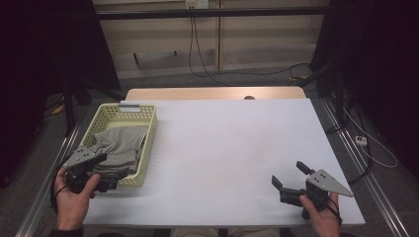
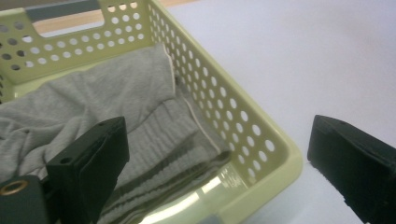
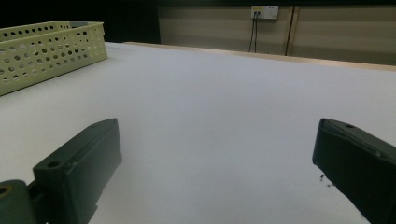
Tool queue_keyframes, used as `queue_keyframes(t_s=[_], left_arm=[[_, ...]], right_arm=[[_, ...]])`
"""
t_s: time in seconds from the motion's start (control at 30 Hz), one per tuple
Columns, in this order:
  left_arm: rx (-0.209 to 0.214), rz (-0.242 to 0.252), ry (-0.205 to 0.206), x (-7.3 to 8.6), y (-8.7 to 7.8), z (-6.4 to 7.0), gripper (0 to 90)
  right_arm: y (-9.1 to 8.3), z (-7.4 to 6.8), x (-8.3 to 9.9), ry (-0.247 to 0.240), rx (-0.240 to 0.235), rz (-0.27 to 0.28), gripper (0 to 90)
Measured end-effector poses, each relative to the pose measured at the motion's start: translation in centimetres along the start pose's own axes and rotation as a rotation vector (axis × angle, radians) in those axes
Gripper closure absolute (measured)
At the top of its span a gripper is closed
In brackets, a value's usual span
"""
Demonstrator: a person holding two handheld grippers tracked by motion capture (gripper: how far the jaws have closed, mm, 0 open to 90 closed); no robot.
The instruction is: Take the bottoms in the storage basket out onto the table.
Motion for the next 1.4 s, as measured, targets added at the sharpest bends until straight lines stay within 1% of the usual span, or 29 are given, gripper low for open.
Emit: queue_keyframes(t_s=[0.07,0.17,0.27,0.33,0.43,0.53,0.6,0.67,0.83,0.9,0.97,1.03,1.1,1.13,1.2,1.3,1.33,1.4], left_arm=[[0.011,0.005,0.009,0.0,0.3,0.5,5.6],[0.015,0.002,0.017,-0.2,0.9,1.2,5.6],[0.03,-0.001,0.018,-0.3,1.6,2.0,5.6],[0.032,-0.004,0.019,-0.4,2.0,2.4,5.6],[0.053,-0.007,0.029,-0.6,2.5,3.0,5.6],[0.051,-0.005,0.032,-0.9,2.9,3.5,5.6],[0.055,0.005,0.028,-1.1,3.3,3.9,5.6],[0.053,0.015,0.034,-1.4,3.6,4.2,5.6],[0.088,0.011,0.046,-1.9,4.6,5.1,5.5],[0.098,0.013,0.063,-2.0,5.1,5.7,5.6],[0.111,0.014,0.069,-2.1,5.6,6.2,5.5],[0.132,0.016,0.067,-2.3,6.1,6.8,5.6],[0.145,0.02,0.074,-2.4,6.6,7.5,5.6],[0.146,0.025,0.084,-2.5,6.8,7.7,5.5],[0.162,0.023,0.078,-2.5,7.3,8.2,5.6],[0.174,0.005,0.088,-2.4,8.0,8.8,5.6],[0.179,-0.002,0.082,-2.3,8.2,8.9,5.6],[0.185,0.004,0.081,-2.0,8.4,9.2,5.6]], right_arm=[[0.0,0.0,0.0,0.001,0.001,0.0,0.9],[0.0,0.0,0.0,0.0,0.0,-0.001,0.9],[0.0,0.0,0.0,0.0,0.0,-0.001,0.9],[0.0,0.0,0.0,0.0,-0.001,-0.001,0.9],[0.0,0.0,0.0,0.001,-0.002,0.001,0.9],[0.0,0.0,0.0,0.001,-0.003,0.001,0.9],[0.0,0.0,0.0,0.0,-0.003,-0.001,0.9],[0.0,0.0,0.0,-0.001,-0.003,0.0,0.9],[0.0,-0.1,0.0,0.0,-0.005,-0.001,0.9],[0.0,-0.1,0.0,0.001,-0.005,-0.003,0.9],[0.0,0.0,0.0,-0.002,-0.007,-0.003,0.9],[0.0,0.0,0.0,-0.001,-0.008,-0.003,0.9],[0.0,-0.1,0.0,-0.002,-0.008,-0.003,0.9],[0.0,0.0,0.0,-0.005,-0.009,-0.004,0.9],[0.0,0.0,0.0,-0.007,-0.01,-0.006,0.9],[0.0,0.0,0.0,-0.008,-0.011,-0.005,0.9],[0.0,0.0,0.0,-0.009,-0.012,-0.006,0.9],[0.0,-0.1,0.0,-0.01,-0.013,-0.006,0.9]])
Point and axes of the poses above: each handheld gripper's, and its own axes: y roughly forward along the jaws, x roughly out of its underside, z roughly to its right, the point moved 1 cm from there along y, roughly forward along the jaws, and after that the axes turned 1 degree about -y, right-handed, at the moved point
